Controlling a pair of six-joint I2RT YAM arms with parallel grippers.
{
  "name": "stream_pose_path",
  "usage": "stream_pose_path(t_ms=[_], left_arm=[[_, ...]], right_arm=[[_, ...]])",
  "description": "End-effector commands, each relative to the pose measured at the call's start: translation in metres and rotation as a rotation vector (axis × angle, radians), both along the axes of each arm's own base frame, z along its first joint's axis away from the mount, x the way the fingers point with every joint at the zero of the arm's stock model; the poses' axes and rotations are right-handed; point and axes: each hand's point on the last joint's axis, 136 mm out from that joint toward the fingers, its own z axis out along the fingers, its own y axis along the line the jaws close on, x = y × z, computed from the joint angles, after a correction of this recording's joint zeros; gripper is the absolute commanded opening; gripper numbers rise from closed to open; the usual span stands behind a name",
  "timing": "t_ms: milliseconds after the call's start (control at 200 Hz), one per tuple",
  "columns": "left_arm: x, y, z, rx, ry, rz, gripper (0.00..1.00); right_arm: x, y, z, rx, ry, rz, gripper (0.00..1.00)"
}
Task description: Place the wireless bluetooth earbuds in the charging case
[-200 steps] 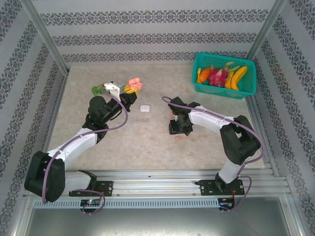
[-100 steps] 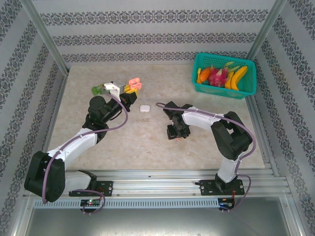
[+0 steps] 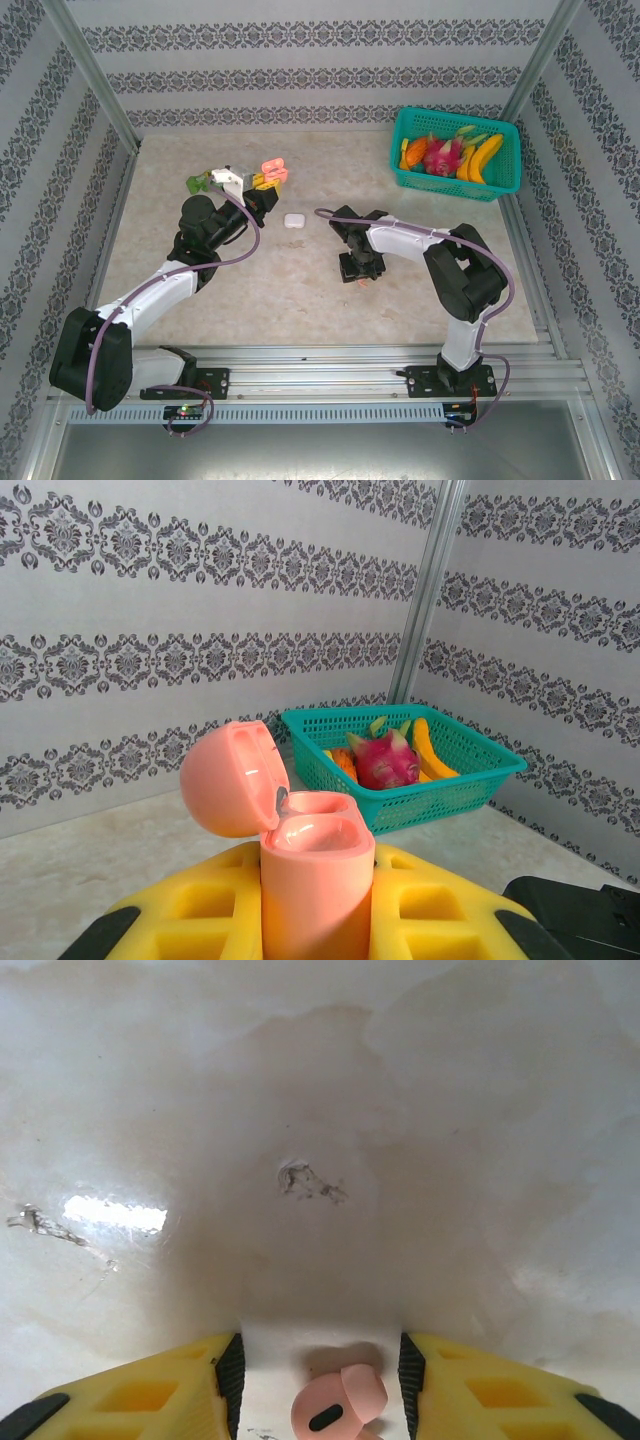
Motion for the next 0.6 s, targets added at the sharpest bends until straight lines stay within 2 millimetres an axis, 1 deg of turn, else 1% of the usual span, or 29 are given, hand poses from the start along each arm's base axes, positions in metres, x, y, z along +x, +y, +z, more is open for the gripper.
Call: stream_pose_path(t_ms=[0,305,595], left_arm=[[-0.003,0.003,0.027,-0.020,-0.077,-0.004,0.00],[-0.003,0.003,0.027,-0.021,-0.076,-0.005,0.00],[-0.003,0.003,0.028,-0.021,-0.080,-0.006,0.00]], right_arm=[[-0.005,-0.001,-0.001,-0.034,0.010,0.031,0.45],[-0.011,0.003,0.000,-0.042,0.011,0.029,0.40],[-0.019,0.007,-0.002,-0.056,0.019,0.011,0.38]])
